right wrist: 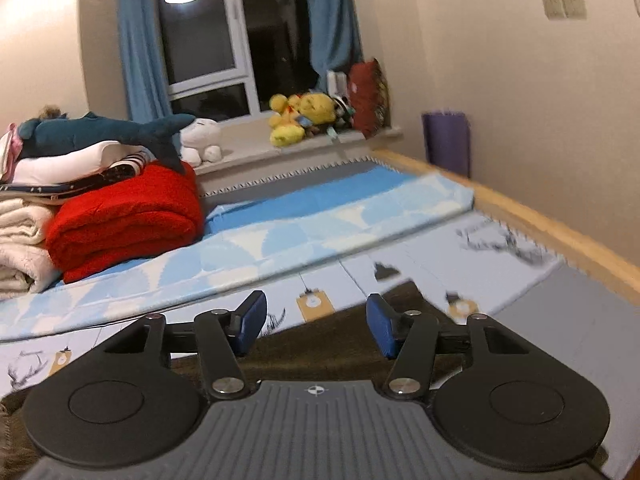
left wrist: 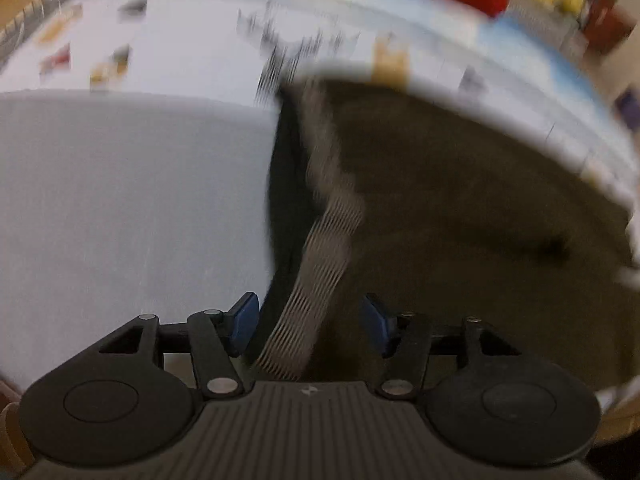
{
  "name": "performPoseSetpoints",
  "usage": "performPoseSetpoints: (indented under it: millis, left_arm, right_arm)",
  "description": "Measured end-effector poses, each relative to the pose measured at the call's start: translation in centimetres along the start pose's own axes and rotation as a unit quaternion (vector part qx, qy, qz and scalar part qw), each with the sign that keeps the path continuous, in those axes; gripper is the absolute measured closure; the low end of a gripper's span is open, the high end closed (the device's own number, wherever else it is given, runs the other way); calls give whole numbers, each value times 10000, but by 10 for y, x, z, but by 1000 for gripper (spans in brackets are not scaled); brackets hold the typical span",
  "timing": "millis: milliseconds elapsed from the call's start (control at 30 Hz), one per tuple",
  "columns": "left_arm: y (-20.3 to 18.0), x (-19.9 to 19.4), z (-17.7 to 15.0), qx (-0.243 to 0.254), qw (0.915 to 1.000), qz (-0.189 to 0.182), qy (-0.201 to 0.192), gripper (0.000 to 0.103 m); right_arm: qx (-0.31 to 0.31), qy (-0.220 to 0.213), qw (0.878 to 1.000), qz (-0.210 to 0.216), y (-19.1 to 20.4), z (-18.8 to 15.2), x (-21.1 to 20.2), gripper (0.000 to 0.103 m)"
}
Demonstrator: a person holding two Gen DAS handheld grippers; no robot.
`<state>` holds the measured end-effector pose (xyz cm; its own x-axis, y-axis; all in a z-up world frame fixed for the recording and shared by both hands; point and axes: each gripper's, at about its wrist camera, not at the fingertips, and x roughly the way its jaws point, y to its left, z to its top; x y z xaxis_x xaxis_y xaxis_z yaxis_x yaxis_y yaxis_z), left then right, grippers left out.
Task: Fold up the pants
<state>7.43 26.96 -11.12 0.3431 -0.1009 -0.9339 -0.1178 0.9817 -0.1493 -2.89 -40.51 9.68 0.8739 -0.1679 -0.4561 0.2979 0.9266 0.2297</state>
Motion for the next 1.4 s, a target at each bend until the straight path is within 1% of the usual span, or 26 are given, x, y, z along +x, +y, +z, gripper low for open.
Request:
performPoseSetpoints:
  millis: [67, 133, 200, 267, 400, 500, 600, 633, 700, 733, 800, 833, 867, 900, 933, 967, 1033, 1133, 1167, 1233, 1300, 1400]
  left_arm:
    - [3, 7, -7, 242, 9997, 75, 27, 36]
    - [7, 17, -11, 323, 9993, 27, 213, 32]
    - [11, 23, -12, 365, 9989, 40, 297, 32]
    - [13, 29, -14, 367, 9986, 129, 369, 27]
    - [11, 42, -15, 381, 9977, 108, 557, 26]
    - [3, 52, -16, 672, 9950, 199, 708, 26]
    - [-1, 58, -19, 846, 9924, 324, 831, 25]
    - [-1, 58, -18, 847, 9924, 318, 838, 27]
    - [-2, 60, -17, 837, 9924, 192, 880, 41]
    - [-3, 61, -17, 861, 9921, 127, 900, 46]
    - [-8, 60, -21, 1108, 9902, 221, 821, 49]
    - [-10, 59, -22, 1217, 9892, 248, 775, 52]
    - [-11, 58, -23, 1254, 9891, 248, 737, 57]
    - [-11, 55, -24, 1253, 9895, 225, 690, 60]
    - [-10, 52, -23, 1236, 9900, 215, 643, 72]
    - [-9, 50, -23, 1185, 9909, 232, 596, 72]
    - [-6, 43, -23, 1064, 9927, 138, 543, 73]
    - [-7, 30, -31, 1159, 9920, 121, 486, 74]
    - [-7, 27, -34, 1186, 9916, 149, 490, 74]
    - [-7, 23, -37, 1342, 9891, 376, 474, 75]
    - [-7, 22, -38, 1303, 9886, 554, 520, 74]
    - [-12, 22, -34, 1316, 9882, 555, 557, 68]
  right_arm:
    - [252, 197, 9994, 89, -8, -3, 0, 46]
    - [313, 369, 9986, 192, -11, -6, 0, 46]
    - [176, 457, 9986, 211, -11, -9, -3, 46]
    - [-56, 482, 9987, 185, -8, -13, -10, 46]
    - [-337, 480, 9983, 73, -8, -18, -23, 46]
    - [-446, 478, 9979, 22, -12, -19, -26, 46]
    - [-555, 460, 9972, -175, -21, -19, -22, 46]
    - [-551, 483, 9969, -291, -24, -19, -19, 46]
    - [-393, 562, 9966, -450, -33, -17, -11, 46]
    - [-234, 610, 9967, -472, -37, -16, -7, 46]
    - [83, 724, 9964, -443, -46, -17, -1, 46]
    - [212, 784, 9958, -424, -49, -18, 2, 46]
    - [298, 827, 9953, -412, -50, -18, 4, 46]
    - [359, 856, 9949, -399, -52, -19, 5, 46]
    - [377, 878, 9947, -384, -53, -20, 6, 46]
    - [352, 891, 9947, -370, -53, -21, 6, 46]
    - [269, 908, 9948, -375, -53, -23, 7, 46]
    - [260, 951, 9943, -404, -52, -23, 9, 46]
    - [269, 975, 9940, -413, -52, -23, 10, 46]
    - [286, 1022, 9936, -400, -51, -24, 12, 46]
    - [240, 1045, 9936, -367, -48, -24, 13, 46]
    - [125, 1034, 9941, -318, -41, -24, 13, 46]
